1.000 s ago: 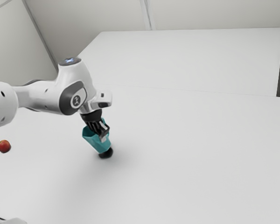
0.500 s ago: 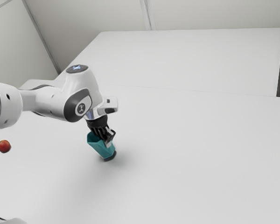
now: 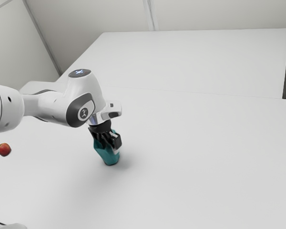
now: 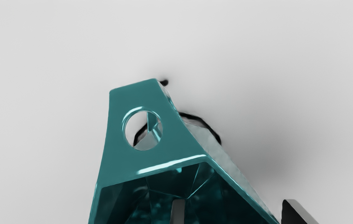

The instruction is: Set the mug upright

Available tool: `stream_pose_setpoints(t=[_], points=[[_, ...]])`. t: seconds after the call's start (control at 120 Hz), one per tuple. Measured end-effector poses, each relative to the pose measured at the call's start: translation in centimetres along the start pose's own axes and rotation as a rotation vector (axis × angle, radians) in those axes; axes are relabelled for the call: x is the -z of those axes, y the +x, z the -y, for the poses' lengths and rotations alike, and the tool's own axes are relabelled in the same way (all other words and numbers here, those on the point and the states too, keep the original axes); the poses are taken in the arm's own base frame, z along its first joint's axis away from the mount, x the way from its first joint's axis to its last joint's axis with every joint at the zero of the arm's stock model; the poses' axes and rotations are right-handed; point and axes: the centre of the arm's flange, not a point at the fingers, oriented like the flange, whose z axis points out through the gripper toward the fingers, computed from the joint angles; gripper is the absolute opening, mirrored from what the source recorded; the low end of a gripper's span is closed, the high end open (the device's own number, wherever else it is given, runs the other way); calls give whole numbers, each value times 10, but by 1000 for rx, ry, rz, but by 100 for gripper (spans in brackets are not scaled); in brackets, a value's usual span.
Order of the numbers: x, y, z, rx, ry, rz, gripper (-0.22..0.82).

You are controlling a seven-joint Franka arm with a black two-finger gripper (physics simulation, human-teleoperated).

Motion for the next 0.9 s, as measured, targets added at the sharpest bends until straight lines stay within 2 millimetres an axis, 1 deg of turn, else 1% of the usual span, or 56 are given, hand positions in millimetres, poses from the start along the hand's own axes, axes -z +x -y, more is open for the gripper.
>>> stream_pose_setpoints(t=[0.067, 0.158, 0.242, 0.4, 0.433, 0.517, 0.617, 0.658, 0.708, 0.742, 0.817, 0.9], points=[[9, 1, -6, -10, 21, -17, 37], [28, 4, -23, -38, 64, -47, 45], [52, 7, -27, -41, 105, -77, 50], [106, 16, -32, -33, 152, -121, 56], [120, 19, -31, -27, 150, -130, 56], [183, 36, -31, -18, 128, -175, 58], [241, 42, -33, -7, 112, -206, 59], [258, 44, -31, 2, 98, -208, 59], [277, 47, -20, 14, 68, -206, 59], [286, 50, -13, 21, 46, -199, 59], [300, 49, -1, 41, 20, -177, 60], [310, 44, 4, 53, 6, -151, 60]])
